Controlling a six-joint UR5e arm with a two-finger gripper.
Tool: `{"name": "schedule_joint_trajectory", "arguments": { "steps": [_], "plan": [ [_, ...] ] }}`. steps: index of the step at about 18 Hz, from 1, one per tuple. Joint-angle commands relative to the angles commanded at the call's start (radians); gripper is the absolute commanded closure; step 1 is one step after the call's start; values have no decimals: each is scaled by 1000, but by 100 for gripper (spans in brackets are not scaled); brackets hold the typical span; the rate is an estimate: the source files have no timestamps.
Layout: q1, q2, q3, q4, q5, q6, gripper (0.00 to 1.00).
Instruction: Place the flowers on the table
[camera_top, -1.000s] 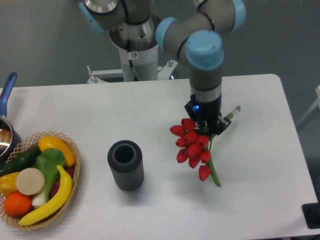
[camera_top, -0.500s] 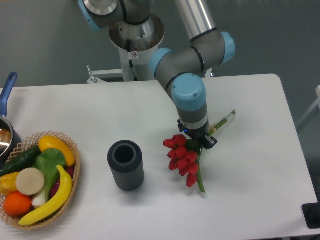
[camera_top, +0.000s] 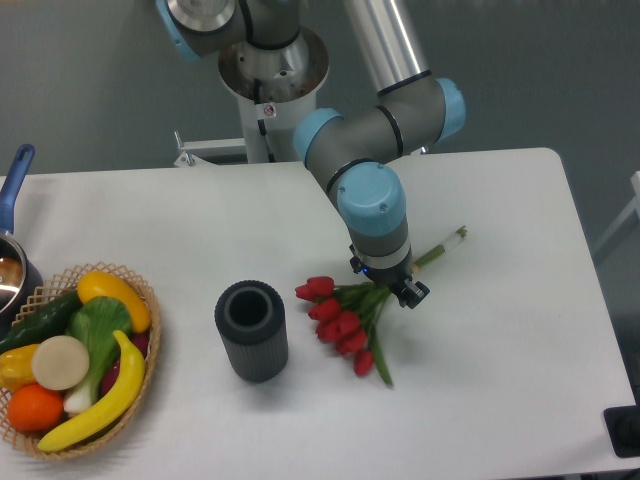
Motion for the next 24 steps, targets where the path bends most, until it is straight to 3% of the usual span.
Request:
{"name": "schedule_joint_trajectory", "arguments": {
  "steps": [10,14,18,24],
  "plan": [
    [97,141,61,-26,-195,50,0],
    [192,201,83,-130,-293,239,0],
    [262,262,101,-267,-301,397,0],
    [285,273,104,-273,-328,417,0]
  ]
}}
